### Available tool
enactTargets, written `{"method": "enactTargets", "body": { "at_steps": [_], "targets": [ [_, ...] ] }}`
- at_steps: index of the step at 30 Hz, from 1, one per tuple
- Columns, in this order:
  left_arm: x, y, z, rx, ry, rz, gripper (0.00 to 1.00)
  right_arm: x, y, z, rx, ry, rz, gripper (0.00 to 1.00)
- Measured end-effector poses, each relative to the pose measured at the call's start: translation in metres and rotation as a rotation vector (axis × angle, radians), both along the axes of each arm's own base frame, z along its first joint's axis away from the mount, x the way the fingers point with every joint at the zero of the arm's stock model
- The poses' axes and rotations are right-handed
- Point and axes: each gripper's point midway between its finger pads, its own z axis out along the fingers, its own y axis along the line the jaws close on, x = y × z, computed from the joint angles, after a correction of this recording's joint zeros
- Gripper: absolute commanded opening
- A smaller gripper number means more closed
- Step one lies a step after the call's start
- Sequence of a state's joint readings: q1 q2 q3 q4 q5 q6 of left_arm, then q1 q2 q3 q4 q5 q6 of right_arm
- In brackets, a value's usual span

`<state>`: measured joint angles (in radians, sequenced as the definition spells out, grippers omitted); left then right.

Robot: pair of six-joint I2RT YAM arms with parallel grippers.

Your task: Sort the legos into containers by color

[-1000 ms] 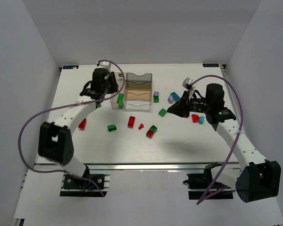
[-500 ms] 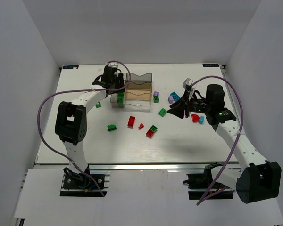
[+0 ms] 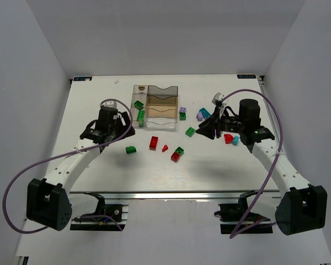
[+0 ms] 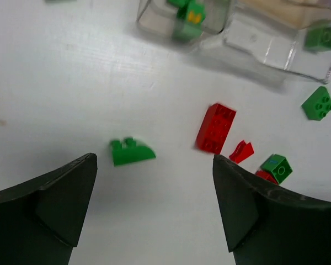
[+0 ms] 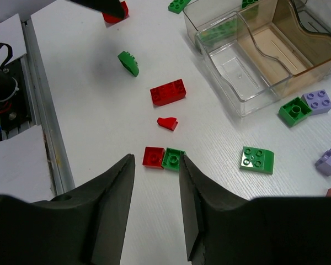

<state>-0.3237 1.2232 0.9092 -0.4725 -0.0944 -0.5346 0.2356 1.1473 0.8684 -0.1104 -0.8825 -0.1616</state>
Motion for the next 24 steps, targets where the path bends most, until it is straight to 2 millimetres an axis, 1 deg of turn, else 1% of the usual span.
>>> {"method": "enactTargets", "body": {
  "at_steps": [3,5,7,19,20,23,24],
  "targets": [
    [-0.025,0.007,-0.024,-0.010,0.076,0.036,0.98,0.002,-0.001,-0.001,-0.005,0.001,-0.009,0.44],
    [-0.033,0.009,-0.037,-0.006,0.120,0.049,0.98,0.003,-0.001,-0.003,-0.009,0.001,-0.014,0.44],
    [-0.036,0.010,-0.047,-0.002,0.148,0.058,0.98,0.004,-0.002,-0.004,-0.013,0.003,-0.020,0.44],
    [-0.034,0.005,-0.118,0.039,0.339,0.064,0.97,0.007,-0.003,-0.007,-0.025,0.006,-0.036,0.44],
    [-0.035,0.004,-0.122,0.041,0.351,0.062,0.95,0.008,-0.003,-0.008,-0.025,0.008,-0.036,0.44],
    [-0.027,-0.001,-0.121,0.024,0.341,0.052,0.91,0.008,-0.003,-0.009,-0.027,0.012,-0.036,0.44],
    [-0.025,-0.002,-0.122,0.022,0.338,0.051,0.87,0.008,-0.003,-0.010,-0.028,0.014,-0.035,0.44]
  ]
}}
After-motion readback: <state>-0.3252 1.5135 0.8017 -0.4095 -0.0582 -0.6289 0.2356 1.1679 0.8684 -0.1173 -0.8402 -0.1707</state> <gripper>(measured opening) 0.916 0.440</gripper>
